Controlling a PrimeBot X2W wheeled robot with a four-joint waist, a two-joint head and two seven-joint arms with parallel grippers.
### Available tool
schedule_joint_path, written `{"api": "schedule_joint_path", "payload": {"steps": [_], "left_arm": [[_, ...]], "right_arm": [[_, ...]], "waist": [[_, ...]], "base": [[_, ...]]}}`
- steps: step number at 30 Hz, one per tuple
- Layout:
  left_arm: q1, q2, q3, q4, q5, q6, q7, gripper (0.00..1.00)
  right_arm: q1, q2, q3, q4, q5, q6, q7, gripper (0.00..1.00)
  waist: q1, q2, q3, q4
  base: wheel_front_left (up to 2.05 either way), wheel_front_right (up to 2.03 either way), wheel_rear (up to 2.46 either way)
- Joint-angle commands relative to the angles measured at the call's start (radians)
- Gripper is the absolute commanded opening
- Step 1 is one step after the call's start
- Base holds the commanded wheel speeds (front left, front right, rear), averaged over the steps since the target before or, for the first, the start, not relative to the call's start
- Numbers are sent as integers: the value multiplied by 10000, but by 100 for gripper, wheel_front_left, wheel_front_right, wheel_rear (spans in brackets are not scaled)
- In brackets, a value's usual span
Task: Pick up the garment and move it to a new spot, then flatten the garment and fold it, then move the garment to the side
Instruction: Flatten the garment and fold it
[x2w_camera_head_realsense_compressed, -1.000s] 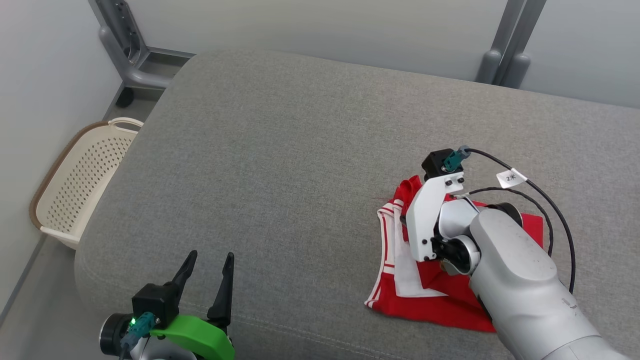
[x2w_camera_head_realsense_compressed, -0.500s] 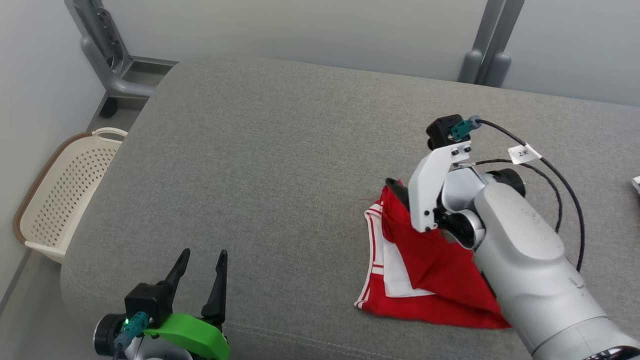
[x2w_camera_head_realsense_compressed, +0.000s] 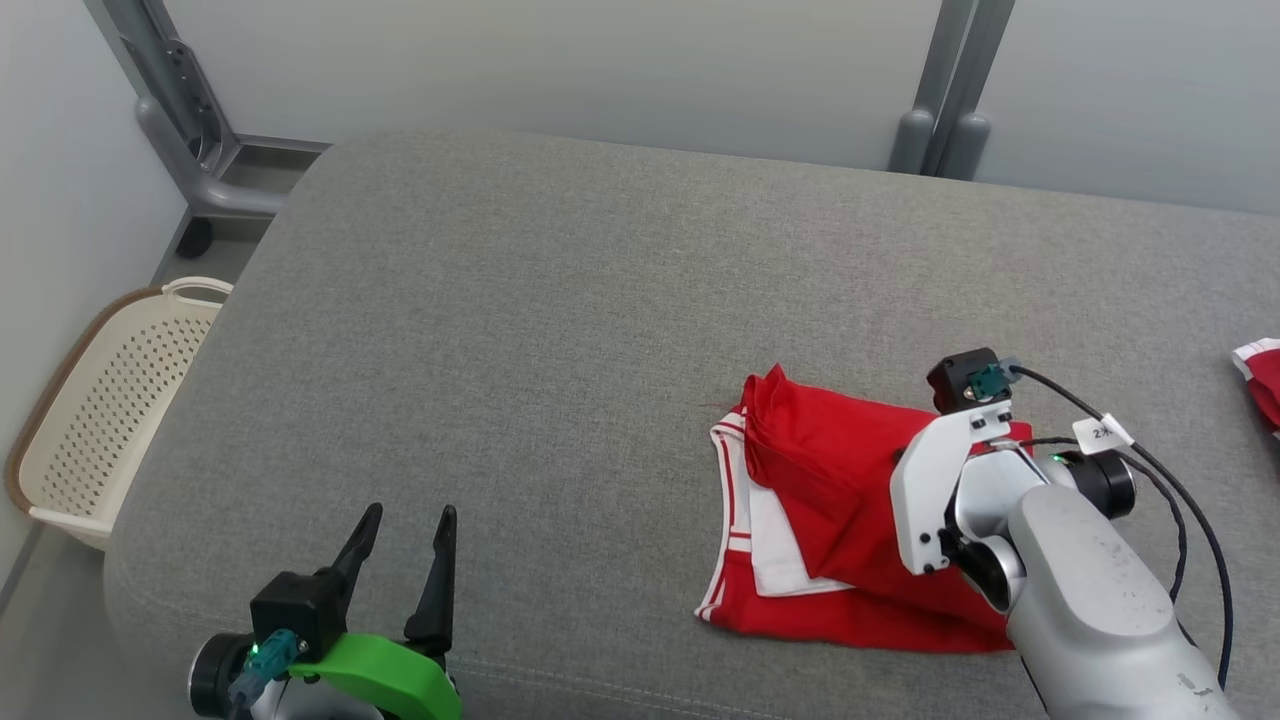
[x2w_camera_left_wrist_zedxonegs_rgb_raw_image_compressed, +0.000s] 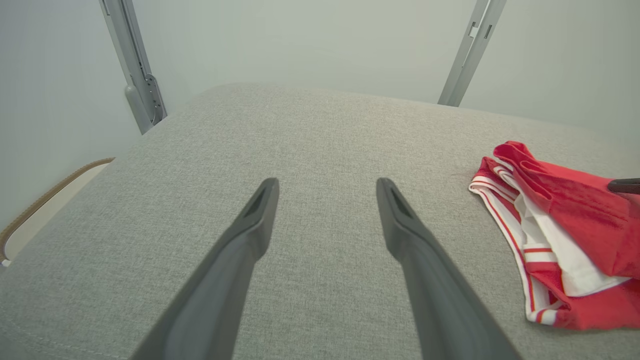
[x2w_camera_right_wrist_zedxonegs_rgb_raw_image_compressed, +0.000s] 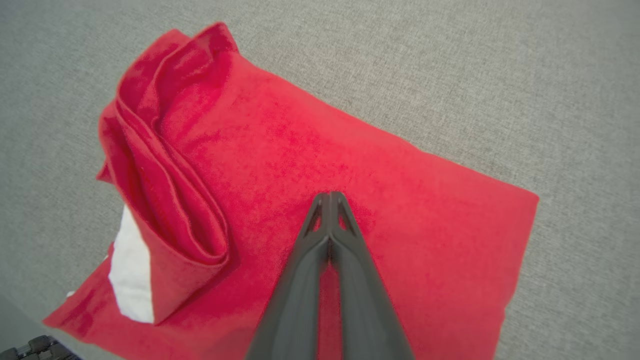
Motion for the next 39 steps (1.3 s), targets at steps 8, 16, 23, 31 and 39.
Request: {"api": "schedule_joint_path", "payload": {"steps": [8, 16, 23, 31, 39], "left_arm": [[-44, 84, -91, -27, -59, 14, -11, 100], [0, 99, -152, 28, -116, 39, 4, 100], [-7, 108, -141, 48, -179, 65, 1, 100], [-55, 101, -92, 76, -217, 109, -28, 100], [166, 144, 9, 74, -245, 195, -61, 100]], "right_arm": [[354, 181, 545, 32, -244, -3, -276, 0], [281, 430, 1661, 274, 260, -3, -370, 0], [208, 523, 2546, 369, 719, -4, -314, 0], [1, 575, 3888, 61, 1735, -3, -412, 0], [-583, 563, 4275, -1096, 2733, -3, -322, 0]], "waist": [[0, 0, 66, 112], [0, 0, 40, 312], [0, 0, 25, 367], [0, 0, 22, 309], [0, 0, -176, 86]], "base": [[0, 0, 0], [0, 0, 0], [0, 0, 0], [0, 0, 0], [0, 0, 0]]}}
